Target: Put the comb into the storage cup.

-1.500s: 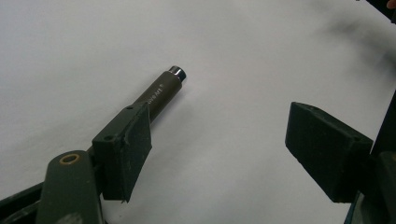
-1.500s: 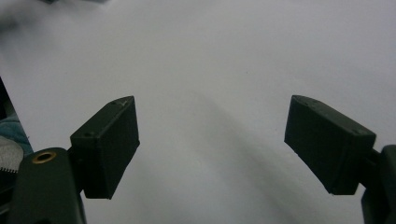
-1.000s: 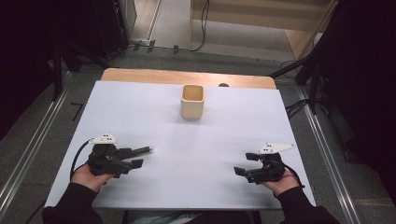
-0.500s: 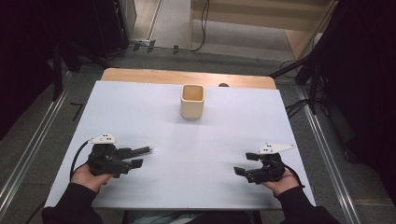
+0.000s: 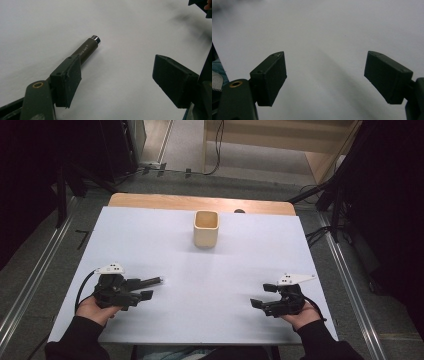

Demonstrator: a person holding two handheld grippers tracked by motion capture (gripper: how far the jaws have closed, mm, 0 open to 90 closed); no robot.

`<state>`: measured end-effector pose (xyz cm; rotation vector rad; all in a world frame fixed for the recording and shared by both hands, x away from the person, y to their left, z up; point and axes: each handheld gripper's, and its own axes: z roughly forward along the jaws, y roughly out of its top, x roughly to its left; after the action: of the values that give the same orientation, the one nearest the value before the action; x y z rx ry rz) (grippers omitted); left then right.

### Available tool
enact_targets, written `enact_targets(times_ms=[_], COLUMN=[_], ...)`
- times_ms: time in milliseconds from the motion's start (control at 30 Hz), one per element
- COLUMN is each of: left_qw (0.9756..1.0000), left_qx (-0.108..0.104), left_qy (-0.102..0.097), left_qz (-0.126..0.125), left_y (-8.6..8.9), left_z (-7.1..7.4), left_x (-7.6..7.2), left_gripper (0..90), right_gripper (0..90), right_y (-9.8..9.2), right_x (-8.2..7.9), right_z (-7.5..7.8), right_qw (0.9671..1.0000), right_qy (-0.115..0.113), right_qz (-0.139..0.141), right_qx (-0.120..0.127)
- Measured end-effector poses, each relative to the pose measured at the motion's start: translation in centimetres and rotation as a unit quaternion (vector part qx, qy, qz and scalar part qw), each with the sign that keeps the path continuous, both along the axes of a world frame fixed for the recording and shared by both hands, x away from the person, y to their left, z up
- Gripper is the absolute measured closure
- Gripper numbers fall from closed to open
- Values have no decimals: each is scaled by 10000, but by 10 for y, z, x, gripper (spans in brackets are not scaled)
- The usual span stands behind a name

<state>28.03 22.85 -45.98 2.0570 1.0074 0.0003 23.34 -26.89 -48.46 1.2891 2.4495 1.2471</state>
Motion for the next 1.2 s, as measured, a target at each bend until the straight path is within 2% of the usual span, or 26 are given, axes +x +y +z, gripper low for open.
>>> enact_targets(times_ms=[633, 900, 1067, 1200], left_qw=[10000, 9997, 9995, 9989], left_qx=[10, 44, 19, 106], left_qy=[71, 73, 73, 72], left_qz=[59, 226, 320, 452], left_y=[4, 13, 20, 27], left_z=[0, 0, 0, 0], left_x=[-1, -6, -10, -14], left_gripper=[233, 232, 230, 230], right_gripper=[163, 163, 162, 163], right_y=[0, -1, 4, 7], right_x=[0, 3, 7, 10], right_z=[0, 2, 2, 2], right_qw=[10000, 10000, 9998, 9997], right_qy=[19, -11, -21, 0], right_qz=[28, 31, 185, 244], right_qx=[3, 37, -2, -8])
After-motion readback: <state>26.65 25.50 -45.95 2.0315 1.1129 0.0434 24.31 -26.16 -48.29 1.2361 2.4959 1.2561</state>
